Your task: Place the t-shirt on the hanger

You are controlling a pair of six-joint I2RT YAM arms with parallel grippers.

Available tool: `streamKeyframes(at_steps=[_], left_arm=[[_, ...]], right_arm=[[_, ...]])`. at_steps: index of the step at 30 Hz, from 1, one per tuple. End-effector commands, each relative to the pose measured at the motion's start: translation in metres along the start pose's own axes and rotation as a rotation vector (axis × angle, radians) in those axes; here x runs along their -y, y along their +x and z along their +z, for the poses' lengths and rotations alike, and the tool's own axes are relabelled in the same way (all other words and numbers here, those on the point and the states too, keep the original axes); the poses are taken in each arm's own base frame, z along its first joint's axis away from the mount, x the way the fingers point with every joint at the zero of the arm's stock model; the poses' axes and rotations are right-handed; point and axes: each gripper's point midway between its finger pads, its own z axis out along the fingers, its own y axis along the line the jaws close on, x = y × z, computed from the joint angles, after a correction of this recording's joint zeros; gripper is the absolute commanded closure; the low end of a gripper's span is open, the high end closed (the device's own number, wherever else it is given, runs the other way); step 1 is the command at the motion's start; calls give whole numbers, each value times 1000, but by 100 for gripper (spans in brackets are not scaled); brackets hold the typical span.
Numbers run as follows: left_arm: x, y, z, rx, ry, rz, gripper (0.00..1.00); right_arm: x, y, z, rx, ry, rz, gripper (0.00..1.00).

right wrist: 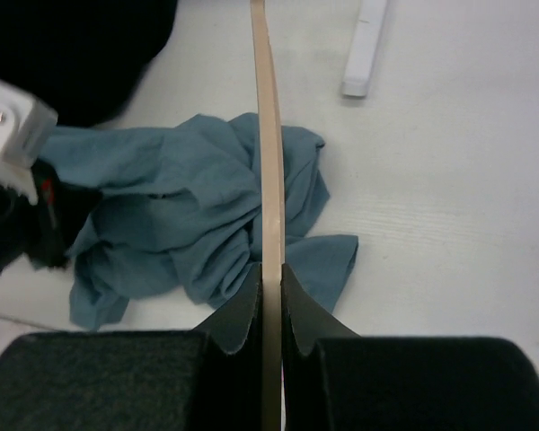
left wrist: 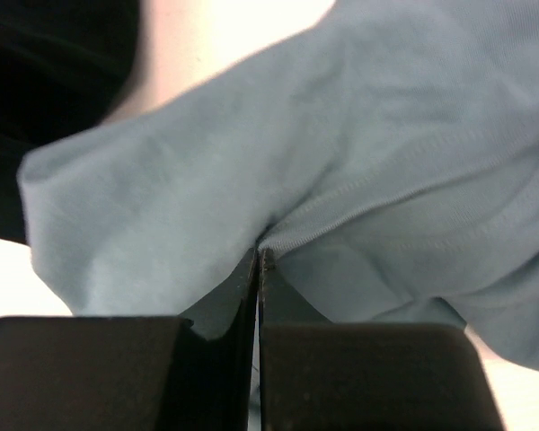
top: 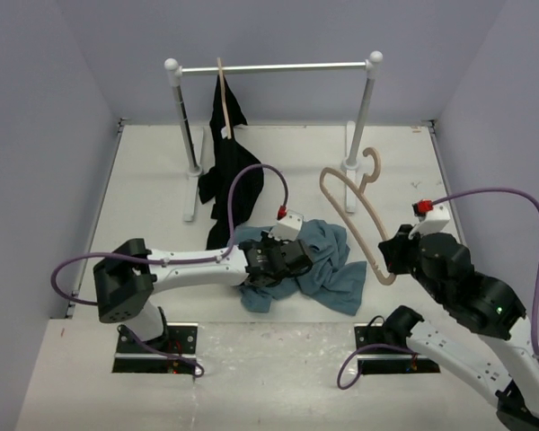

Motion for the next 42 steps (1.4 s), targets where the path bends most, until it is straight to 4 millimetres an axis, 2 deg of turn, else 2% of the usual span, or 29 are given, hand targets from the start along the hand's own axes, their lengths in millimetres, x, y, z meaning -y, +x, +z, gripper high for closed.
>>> streamKeyframes(at_steps=[1,3,7,11,16,21,30,32,39,42], left_arm=[[-36,-44,-1,68,25,-156,100],[-40,-64,-5,105,92,-203,100],[-53,-93,-3,141,152,-267,100],[-56,-117,1,164,215,-310,100],[-56,-128,9,147,215,-307,100],[-61,-123,24,107,195,-313,100],[-62,-127,31,97,203,-321,100],[-62,-129,28,102,212,-321,100],[-64,-130,10,119,261,-328,100],[-72,-129,3,126,250,-325,100]], right_arm=[[-34,-23,-39,73,-283,-117,100],[-36,-32,-57,99,-323,-152,100],[-39,-30,-74,65,-385,-239,100],[-39,-23,-79,-12,-398,-305,100],[-46,-16,-82,-88,-439,-360,100],[-51,-16,-90,-96,-487,-378,100],[-61,-11,-80,-161,-507,-397,100],[-59,-11,-76,-164,-483,-394,100],[-55,-8,-40,-224,-375,-438,100],[-58,-11,-34,-220,-365,-444,100]])
